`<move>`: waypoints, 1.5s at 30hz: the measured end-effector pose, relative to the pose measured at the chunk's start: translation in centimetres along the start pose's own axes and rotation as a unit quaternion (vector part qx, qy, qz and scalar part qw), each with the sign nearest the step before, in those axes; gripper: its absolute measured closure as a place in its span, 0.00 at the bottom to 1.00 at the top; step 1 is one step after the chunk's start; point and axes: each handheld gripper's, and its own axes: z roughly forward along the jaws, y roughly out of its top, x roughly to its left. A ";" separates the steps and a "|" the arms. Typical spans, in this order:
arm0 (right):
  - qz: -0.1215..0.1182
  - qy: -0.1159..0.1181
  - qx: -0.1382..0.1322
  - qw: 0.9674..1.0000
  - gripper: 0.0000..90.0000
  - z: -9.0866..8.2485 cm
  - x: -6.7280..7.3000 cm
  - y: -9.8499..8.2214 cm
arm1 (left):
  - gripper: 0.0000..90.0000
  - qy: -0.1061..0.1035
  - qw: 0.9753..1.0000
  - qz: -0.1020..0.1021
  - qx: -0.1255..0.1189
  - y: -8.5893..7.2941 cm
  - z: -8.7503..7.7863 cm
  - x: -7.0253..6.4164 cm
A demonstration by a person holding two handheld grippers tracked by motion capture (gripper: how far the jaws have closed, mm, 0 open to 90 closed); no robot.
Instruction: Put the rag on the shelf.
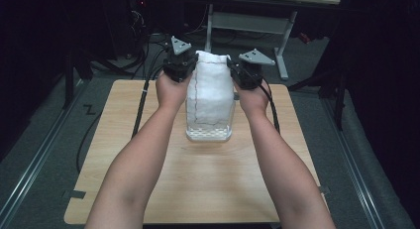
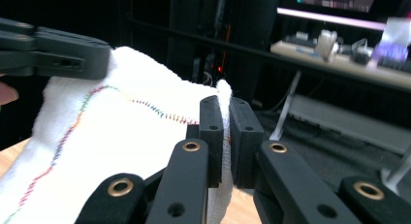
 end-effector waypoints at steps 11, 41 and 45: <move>-0.006 -0.003 0.062 0.998 0.95 2.6 -0.5 -2.8 | 0.93 -0.016 0.998 -0.033 0.058 -3.6 2.6 0.9; 0.002 0.019 0.083 0.996 0.68 2.4 -0.5 -4.0 | 0.70 -0.038 0.996 -0.063 0.046 -4.9 1.4 1.6; 0.002 0.017 0.081 0.997 0.68 1.2 -1.0 -4.5 | 0.69 -0.032 0.997 -0.057 0.043 -5.2 0.2 2.0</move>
